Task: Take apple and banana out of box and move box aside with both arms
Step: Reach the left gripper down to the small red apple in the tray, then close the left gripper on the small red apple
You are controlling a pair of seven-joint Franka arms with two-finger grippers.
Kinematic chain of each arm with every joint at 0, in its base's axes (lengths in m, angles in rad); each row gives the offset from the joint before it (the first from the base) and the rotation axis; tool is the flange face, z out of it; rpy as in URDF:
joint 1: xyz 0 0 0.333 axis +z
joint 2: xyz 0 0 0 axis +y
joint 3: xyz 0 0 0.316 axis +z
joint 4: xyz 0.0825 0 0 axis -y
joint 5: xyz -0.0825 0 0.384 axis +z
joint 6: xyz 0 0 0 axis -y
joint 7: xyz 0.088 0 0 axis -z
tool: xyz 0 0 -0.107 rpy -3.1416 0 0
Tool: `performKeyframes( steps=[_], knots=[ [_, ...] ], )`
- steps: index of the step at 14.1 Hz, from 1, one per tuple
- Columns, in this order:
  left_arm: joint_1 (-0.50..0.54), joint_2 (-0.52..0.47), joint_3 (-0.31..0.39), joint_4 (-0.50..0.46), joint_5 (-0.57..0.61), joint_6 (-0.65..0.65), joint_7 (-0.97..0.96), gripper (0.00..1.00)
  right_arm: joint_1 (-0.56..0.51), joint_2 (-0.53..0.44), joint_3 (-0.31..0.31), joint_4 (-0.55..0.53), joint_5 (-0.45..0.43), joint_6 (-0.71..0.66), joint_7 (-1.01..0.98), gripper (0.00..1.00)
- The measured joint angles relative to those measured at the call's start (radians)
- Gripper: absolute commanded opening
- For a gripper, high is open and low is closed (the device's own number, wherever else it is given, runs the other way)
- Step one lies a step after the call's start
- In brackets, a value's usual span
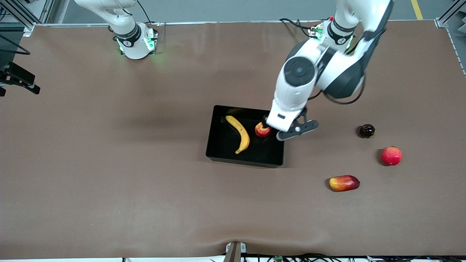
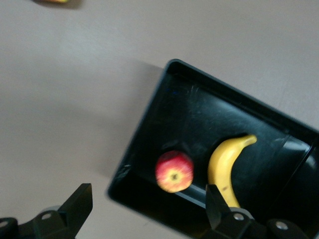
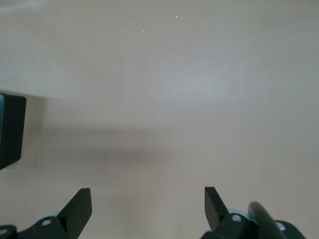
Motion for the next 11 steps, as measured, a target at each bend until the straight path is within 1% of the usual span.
performKeyframes(
  steps=[2, 5, 8, 11],
  knots=[
    [-0.016, 0.061, 0.000, -0.020, 0.002, 0.093, -0.115, 1.00, 0.000, 0.000, -0.002, 0.000, 0.000, 0.003, 0.000, 1.00],
    [-0.051, 0.134, -0.001, -0.027, 0.003, 0.123, -0.183, 1.00, -0.004, 0.000, -0.007, 0.000, 0.000, 0.003, 0.000, 1.00],
    [-0.058, 0.160, 0.001, -0.063, 0.003, 0.135, -0.192, 1.00, -0.005, 0.003, -0.008, 0.000, 0.000, 0.003, 0.000, 1.00],
    [-0.056, 0.167, 0.004, -0.133, 0.003, 0.248, -0.214, 1.00, -0.005, 0.006, -0.008, 0.000, 0.000, 0.003, 0.000, 1.00]
  ],
)
